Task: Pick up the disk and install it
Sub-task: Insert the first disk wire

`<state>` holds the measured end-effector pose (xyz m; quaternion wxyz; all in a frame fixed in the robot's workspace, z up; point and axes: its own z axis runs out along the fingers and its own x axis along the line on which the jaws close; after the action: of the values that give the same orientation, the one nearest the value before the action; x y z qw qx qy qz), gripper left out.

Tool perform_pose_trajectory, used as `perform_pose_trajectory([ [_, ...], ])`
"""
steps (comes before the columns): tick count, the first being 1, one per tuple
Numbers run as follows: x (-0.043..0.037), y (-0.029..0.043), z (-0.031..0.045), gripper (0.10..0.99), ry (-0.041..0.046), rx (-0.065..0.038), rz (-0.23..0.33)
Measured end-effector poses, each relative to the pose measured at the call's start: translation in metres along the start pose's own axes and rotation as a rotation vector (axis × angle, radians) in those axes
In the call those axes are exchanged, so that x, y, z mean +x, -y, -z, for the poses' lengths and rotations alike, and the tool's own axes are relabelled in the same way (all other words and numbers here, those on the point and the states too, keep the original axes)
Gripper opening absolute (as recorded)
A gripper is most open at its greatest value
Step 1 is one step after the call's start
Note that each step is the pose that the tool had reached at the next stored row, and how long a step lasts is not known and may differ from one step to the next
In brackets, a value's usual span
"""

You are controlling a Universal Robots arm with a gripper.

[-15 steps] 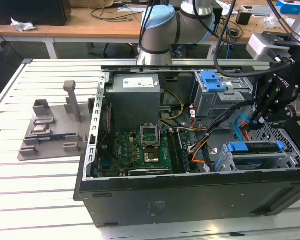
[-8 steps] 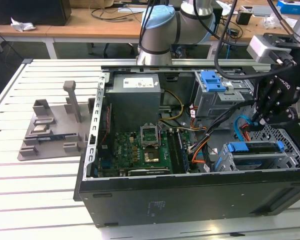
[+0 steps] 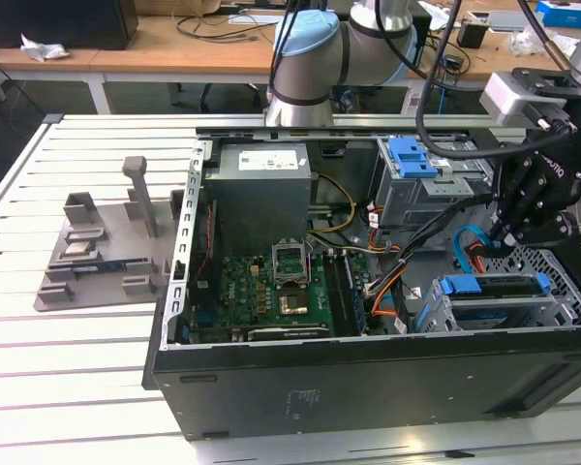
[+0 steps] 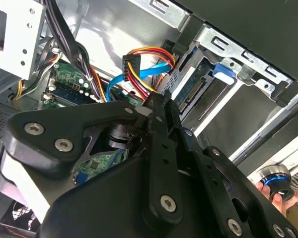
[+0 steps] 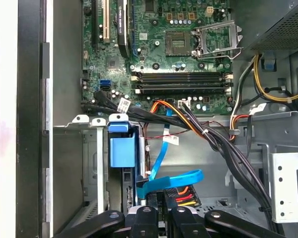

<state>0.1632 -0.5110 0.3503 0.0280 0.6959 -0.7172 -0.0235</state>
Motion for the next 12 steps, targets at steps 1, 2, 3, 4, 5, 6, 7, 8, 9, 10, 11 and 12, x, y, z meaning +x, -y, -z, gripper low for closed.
perform_pose_trajectory([
  [1,0.0012,0.0001,-0.0001,0.169,-0.0001,0.000,0.000],
  [2,0.0036,0.0001,-0.0002,0.169,-0.0001,0.000,0.000],
  [3,0.0056,0.0002,-0.0003,0.169,0.0000,0.000,0.000],
  [4,0.0078,0.0003,-0.0004,0.169,0.0000,0.000,0.000],
  [5,0.0094,0.0004,-0.0005,0.169,0.0000,0.000,0.000],
  [6,0.0107,0.0005,-0.0005,0.169,0.0001,0.000,0.000],
  [7,0.0112,0.0009,-0.0005,0.169,0.0001,0.000,0.000],
  [8,0.0114,0.0033,-0.0003,0.169,0.0001,0.000,0.000],
  [9,0.0113,0.0078,0.0000,0.169,0.0000,0.000,0.000],
  [10,0.0112,0.0096,0.0001,0.169,0.0000,0.000,0.000],
  [11,0.0112,0.0116,0.0002,0.169,0.0001,-0.001,0.000],
  [12,0.0111,0.0131,0.0003,0.169,0.0000,-0.001,0.000],
])
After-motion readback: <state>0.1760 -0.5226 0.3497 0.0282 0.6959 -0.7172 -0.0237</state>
